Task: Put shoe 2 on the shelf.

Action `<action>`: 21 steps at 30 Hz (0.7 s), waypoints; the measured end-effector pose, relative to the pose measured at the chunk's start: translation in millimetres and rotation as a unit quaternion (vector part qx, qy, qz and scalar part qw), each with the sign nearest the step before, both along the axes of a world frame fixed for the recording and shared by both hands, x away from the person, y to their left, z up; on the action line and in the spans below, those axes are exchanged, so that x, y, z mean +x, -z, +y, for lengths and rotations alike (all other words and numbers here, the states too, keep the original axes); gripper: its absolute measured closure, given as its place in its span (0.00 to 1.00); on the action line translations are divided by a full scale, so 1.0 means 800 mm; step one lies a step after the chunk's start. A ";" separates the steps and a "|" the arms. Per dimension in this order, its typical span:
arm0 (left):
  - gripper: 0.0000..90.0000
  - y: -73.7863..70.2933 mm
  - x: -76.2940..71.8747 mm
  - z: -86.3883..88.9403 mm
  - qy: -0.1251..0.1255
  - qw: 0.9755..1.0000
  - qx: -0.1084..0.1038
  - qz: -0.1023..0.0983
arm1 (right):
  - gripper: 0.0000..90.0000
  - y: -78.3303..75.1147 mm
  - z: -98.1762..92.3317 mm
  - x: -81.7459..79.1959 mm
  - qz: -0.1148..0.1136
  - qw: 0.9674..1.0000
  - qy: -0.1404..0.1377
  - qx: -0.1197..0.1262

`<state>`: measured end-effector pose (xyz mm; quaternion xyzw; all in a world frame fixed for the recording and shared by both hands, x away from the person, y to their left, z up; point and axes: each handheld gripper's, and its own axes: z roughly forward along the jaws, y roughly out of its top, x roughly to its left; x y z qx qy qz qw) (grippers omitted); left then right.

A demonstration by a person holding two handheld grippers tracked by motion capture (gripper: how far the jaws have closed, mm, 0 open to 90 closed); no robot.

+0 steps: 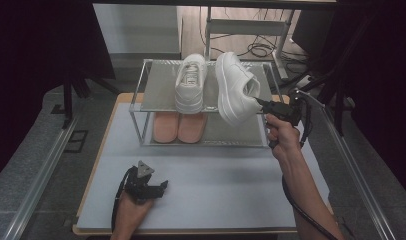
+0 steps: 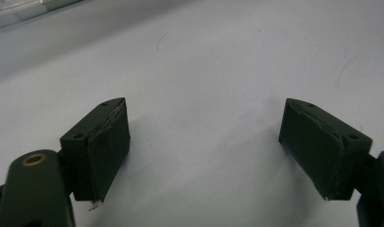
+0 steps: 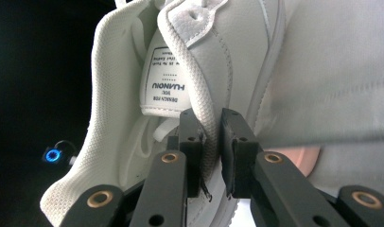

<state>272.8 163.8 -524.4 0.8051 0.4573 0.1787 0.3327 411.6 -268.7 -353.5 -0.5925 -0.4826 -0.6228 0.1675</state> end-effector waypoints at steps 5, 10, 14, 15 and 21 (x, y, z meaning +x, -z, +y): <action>0.19 0.000 0.000 0.000 0.000 1.000 0.001 0.000 | 0.89 -0.004 0.006 0.011 0.003 1.000 0.019 -0.008; 0.19 0.000 0.000 0.000 0.000 1.000 0.000 0.001 | 0.88 -0.006 0.012 0.021 0.007 0.999 0.032 -0.013; 0.19 0.000 0.000 0.000 0.001 1.000 0.001 0.000 | 0.87 -0.010 0.019 0.026 0.011 0.999 0.047 -0.020; 0.19 0.000 0.000 0.000 0.000 1.000 0.001 0.001 | 0.86 -0.011 0.021 0.027 0.012 0.998 0.050 -0.021; 0.19 0.000 0.000 0.000 0.001 1.000 0.001 0.000 | 0.84 -0.021 0.034 0.031 0.002 0.997 0.067 -0.047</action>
